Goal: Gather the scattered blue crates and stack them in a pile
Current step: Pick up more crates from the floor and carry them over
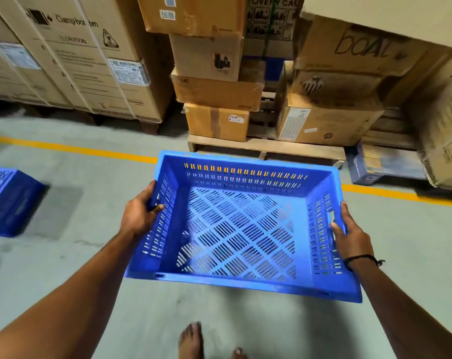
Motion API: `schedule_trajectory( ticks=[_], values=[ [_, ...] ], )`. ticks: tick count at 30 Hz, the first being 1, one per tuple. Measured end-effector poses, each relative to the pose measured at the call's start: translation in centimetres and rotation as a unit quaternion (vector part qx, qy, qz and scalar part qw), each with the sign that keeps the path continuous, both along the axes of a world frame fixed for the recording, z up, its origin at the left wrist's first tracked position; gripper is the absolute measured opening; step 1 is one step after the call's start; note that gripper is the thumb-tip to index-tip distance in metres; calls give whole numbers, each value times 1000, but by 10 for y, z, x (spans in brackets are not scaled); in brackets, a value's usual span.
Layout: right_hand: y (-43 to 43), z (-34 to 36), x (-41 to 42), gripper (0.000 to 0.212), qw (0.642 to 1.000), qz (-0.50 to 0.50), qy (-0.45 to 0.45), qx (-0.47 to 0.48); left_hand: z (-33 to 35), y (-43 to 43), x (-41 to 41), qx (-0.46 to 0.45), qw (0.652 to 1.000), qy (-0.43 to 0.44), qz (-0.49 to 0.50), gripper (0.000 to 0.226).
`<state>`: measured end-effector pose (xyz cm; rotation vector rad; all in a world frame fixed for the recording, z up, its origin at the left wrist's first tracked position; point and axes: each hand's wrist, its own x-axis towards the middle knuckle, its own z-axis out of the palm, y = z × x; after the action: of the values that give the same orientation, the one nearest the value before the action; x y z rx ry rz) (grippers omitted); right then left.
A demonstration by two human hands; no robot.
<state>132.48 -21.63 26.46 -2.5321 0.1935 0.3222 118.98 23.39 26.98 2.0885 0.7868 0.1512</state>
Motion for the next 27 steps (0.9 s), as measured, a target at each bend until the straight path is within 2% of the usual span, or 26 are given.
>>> schedule_trajectory(
  ticks=[14, 27],
  values=[
    [116, -179, 110, 66, 1000, 16, 9, -20, -186, 129, 103, 26, 998, 39, -30, 71],
    [140, -237, 139, 61, 998, 15, 31, -50, -246, 144, 140, 14, 998, 55, -33, 71]
  ],
)
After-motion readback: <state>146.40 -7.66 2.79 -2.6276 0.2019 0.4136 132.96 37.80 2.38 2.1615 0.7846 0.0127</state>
